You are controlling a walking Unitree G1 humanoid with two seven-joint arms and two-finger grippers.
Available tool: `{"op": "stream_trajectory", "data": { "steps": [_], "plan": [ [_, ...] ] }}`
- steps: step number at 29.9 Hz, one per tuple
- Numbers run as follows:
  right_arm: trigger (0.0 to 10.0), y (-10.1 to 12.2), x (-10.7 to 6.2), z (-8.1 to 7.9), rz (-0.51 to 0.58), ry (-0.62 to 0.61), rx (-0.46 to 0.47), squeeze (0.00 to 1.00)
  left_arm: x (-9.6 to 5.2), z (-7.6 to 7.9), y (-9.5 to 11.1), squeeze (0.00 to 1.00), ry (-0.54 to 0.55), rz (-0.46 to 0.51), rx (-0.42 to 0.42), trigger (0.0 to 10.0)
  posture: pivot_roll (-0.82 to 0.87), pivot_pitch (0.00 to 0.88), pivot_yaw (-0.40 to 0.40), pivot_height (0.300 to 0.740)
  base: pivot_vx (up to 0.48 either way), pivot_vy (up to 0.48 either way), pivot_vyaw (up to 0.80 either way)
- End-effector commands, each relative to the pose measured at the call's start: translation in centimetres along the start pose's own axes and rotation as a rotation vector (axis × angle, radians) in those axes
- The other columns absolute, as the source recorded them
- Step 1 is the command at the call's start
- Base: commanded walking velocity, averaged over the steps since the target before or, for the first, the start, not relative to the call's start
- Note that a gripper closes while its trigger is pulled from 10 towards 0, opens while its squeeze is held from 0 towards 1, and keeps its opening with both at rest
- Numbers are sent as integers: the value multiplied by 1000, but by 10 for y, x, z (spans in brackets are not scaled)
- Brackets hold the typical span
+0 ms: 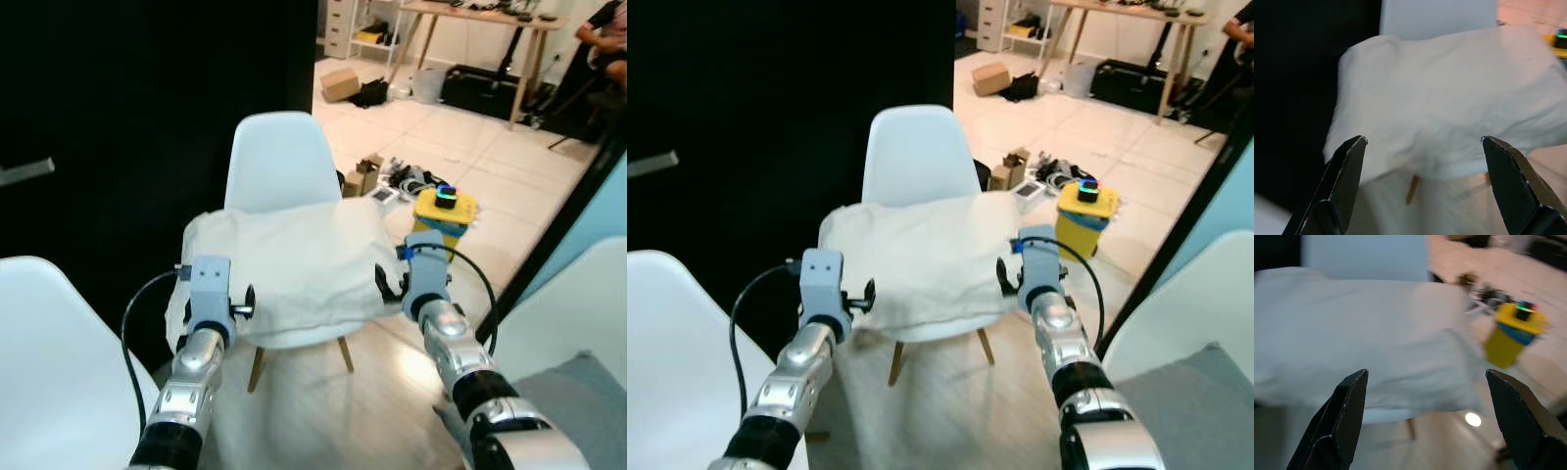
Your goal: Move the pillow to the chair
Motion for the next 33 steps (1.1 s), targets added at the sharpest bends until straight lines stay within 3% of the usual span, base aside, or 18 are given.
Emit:
{"op": "stream_trajectory", "data": {
  "steps": [1,13,26,33],
  "plan": [
    [10000,-11,-3,0,-36,-1,-1,0,-2,-3,-9,0,11,-27,7,10000,54,46,-12,740,-368,0,0],
    [10000,-16,-5,4,-54,-16,-8,0,-3,-2,-12,0,4,-33,7,10000,49,49,-10,740,-372,0,0],
    [10000,-21,-6,9,-80,-33,-31,0,-2,-1,-12,0,-3,-33,4,10000,43,50,-6,740,-376,0,-788],
    [10000,-21,-6,13,-90,-48,-37,0,-1,0,-10,0,-12,-22,-6,10000,42,48,-7,740,0,0,-784]
  ]
}}
Point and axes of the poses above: a point about 5 cm out from each wrist's last joint towards the gripper, its own x axis pointing out of the wrist towards the gripper, its own y axis along the axis of the wrist's last joint, z = x × y, the point moved 3 cm from there along x, pointing out of the wrist towards the gripper, and after that the axes turned 2 degrees about -x, right-handed, at the moved point
